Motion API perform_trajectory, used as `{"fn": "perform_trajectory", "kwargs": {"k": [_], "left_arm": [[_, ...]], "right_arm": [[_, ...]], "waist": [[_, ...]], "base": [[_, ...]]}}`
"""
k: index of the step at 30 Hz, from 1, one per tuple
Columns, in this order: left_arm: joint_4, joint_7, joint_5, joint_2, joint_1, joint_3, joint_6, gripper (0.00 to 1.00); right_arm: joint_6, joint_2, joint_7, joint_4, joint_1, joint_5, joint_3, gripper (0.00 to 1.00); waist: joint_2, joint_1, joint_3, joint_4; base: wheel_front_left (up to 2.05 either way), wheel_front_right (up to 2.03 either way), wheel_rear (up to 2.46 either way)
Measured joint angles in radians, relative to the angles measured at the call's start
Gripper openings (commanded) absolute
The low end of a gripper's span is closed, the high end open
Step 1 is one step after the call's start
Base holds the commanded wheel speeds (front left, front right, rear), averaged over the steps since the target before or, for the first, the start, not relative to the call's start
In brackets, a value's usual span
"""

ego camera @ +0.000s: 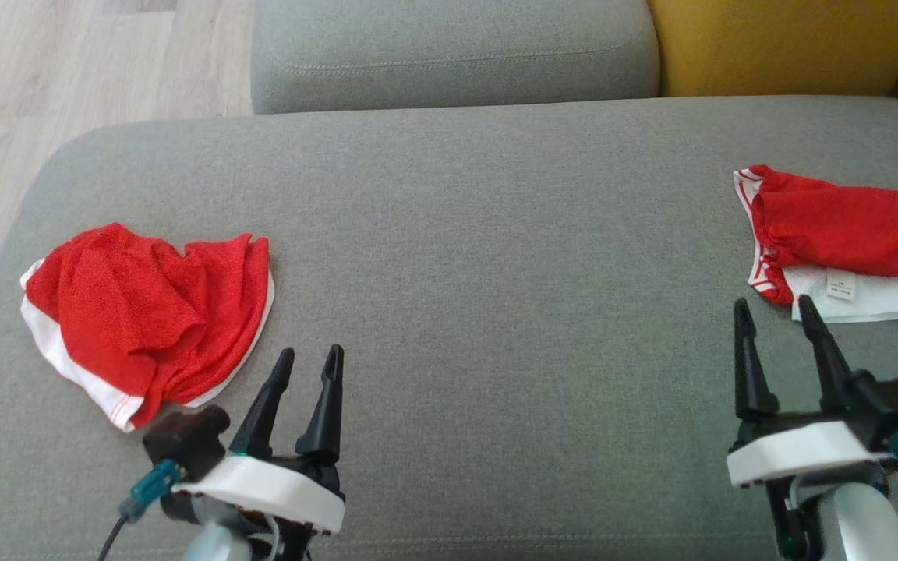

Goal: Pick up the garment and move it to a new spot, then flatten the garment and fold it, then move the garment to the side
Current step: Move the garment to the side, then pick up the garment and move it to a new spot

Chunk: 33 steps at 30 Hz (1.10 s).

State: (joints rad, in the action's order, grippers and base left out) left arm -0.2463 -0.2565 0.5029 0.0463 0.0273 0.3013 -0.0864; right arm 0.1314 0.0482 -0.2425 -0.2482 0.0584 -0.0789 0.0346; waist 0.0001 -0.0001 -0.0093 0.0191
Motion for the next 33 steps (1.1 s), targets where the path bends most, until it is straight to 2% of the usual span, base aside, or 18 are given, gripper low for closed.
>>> {"fn": "perform_trajectory", "kwargs": {"k": [22, 27, 33], "left_arm": [[0.018, 0.000, -0.025, 0.000, -0.008, -0.016, 0.007, 1.00], [0.003, 0.000, -0.025, 0.000, -0.007, -0.013, 0.008, 1.00], [0.003, 0.000, -0.025, 0.000, -0.007, -0.021, 0.008, 1.00]], "right_arm": [[0.000, 0.000, -0.005, -0.003, -0.016, -0.018, 0.003, 1.00], [0.000, 0.000, -0.006, -0.007, -0.016, -0.026, -0.005, 1.00], [0.000, 0.000, -0.006, -0.008, -0.016, -0.038, -0.044, 1.00]], "waist": [[0.0000, 0.0000, 0.013, -0.007], [0.0000, 0.0000, 0.015, 0.008], [0.0000, 0.0000, 0.019, 0.057]], "base": [[0.00, 0.00, 0.00], [0.00, 0.00, 0.00], [0.00, 0.00, 0.00]]}}
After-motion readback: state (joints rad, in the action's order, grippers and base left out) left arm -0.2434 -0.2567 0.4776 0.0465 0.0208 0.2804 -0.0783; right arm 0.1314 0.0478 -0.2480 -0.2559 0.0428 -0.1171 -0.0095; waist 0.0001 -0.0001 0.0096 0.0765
